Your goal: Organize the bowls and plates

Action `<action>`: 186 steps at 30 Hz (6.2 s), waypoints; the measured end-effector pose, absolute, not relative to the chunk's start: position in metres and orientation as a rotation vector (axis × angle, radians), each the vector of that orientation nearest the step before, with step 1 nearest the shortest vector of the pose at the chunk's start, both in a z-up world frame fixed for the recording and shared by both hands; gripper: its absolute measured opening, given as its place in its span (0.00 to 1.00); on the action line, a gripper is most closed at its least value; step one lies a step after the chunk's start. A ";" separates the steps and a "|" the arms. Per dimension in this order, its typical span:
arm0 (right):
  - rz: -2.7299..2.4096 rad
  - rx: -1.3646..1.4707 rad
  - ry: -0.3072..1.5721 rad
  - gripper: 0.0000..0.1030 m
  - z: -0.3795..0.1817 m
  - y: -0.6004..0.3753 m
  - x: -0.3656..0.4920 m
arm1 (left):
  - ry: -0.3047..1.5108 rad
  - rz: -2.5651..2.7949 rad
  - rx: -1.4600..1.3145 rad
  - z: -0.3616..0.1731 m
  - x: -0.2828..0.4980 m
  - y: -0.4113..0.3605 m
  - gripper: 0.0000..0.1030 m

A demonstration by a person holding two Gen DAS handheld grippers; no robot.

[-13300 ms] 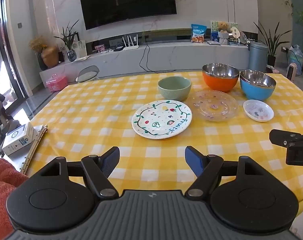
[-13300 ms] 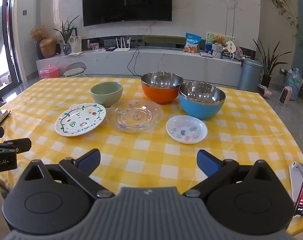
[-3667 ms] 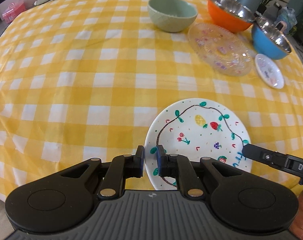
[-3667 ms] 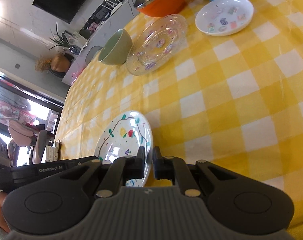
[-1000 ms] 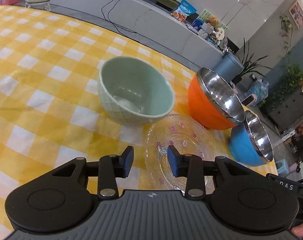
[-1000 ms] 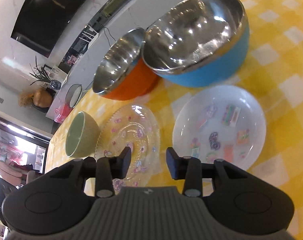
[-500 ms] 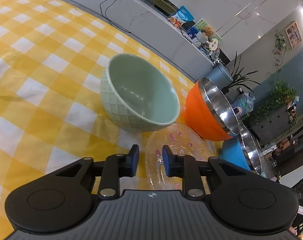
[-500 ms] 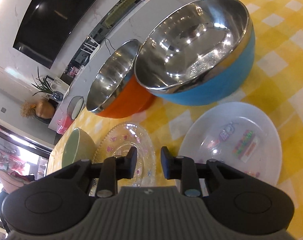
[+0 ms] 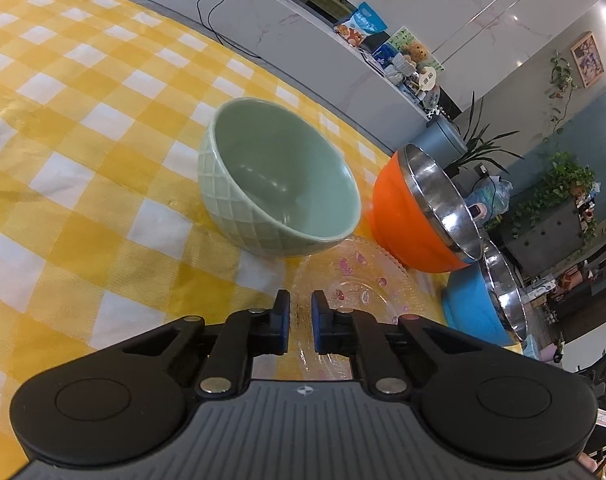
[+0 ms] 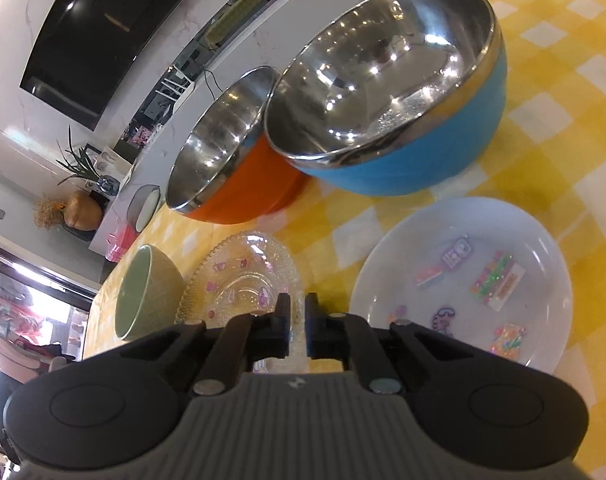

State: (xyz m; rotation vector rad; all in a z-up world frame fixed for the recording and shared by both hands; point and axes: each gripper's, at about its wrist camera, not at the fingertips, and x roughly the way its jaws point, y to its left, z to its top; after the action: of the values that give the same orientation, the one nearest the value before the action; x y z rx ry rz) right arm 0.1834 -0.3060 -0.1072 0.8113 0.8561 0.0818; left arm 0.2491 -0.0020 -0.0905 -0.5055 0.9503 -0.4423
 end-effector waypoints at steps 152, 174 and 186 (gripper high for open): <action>-0.051 0.587 0.989 0.26 -0.093 -0.392 0.158 | 1.000 -0.380 -0.167 -0.066 0.176 -0.191 0.57; -0.034 0.618 0.987 0.01 -0.089 -0.391 0.153 | 1.008 -0.372 -0.086 -0.062 0.169 -0.193 0.06; 0.121 0.545 0.930 0.01 -0.065 -0.353 0.136 | 1.007 -0.291 -0.042 -0.023 0.136 -0.153 0.06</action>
State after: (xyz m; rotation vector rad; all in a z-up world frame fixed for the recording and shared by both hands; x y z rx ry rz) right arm 0.1360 -0.3531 -0.0653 0.5451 0.9301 0.1214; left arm 0.1361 -0.1529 -0.0232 -0.0423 1.0066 -0.2910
